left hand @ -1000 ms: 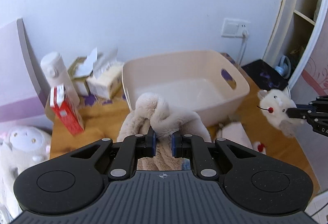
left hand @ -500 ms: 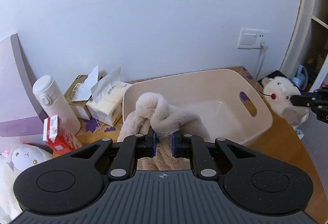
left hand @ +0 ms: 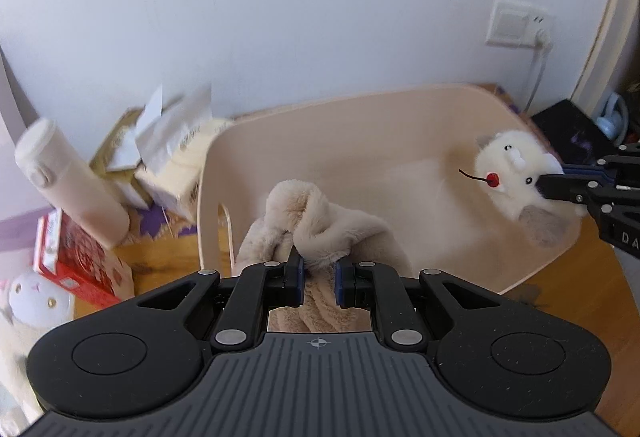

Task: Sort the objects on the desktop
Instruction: 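Lift the fleece cloth and plush and lower both into the beige basket, then open both grippers and withdraw them back over the table pile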

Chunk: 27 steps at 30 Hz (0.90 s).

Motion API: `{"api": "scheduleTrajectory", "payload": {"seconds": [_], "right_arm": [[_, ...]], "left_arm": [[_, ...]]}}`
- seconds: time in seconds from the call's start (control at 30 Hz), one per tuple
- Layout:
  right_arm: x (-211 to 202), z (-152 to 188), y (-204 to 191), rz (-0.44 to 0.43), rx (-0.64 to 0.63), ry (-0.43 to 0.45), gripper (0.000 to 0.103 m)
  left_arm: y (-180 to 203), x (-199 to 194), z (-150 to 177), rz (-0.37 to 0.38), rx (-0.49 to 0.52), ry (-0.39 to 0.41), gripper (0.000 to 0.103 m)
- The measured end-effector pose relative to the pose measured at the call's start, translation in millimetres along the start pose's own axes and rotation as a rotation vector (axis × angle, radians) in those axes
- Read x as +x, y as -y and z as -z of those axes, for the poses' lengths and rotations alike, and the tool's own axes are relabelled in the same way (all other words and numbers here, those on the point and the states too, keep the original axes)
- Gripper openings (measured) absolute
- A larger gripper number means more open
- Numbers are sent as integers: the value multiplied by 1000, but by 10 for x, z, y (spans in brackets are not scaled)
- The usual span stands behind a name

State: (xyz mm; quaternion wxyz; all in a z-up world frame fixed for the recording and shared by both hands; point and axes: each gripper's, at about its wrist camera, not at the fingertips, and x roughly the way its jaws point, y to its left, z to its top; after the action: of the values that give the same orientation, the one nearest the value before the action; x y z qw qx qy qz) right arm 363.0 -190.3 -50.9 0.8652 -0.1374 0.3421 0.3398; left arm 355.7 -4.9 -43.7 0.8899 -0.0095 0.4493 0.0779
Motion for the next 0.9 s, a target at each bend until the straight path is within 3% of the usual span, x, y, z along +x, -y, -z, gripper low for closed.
{"api": "scheduleTrajectory", "payload": {"seconds": [0.33,0.37,0.43,0.53,0.6,0.77,0.9], "right_arm": [[192,113,-67,-1,-1,-87,8],[195,113,-71,-1,-1,-92,8],[195,115,-69,0,-1,-99,12],[176,124,-51,-8,16,-112,34],[154,129,-59,-9,16,-110,40],[29,136,-145,22,-8,-53,75],[-111,101,-220,49,-24,-11,88]], "left_arm": [[-39,277,38,38,-72,-104,16],[-43,286,41,47,-80,-112,19],[-60,290,45,58,-97,-117,42],[-74,241,53,56,-112,-95,64],[-73,202,52,47,-111,-86,68],[-105,73,47,48,-119,-67,69],[-120,-75,71,35,-132,-24,78]]}}
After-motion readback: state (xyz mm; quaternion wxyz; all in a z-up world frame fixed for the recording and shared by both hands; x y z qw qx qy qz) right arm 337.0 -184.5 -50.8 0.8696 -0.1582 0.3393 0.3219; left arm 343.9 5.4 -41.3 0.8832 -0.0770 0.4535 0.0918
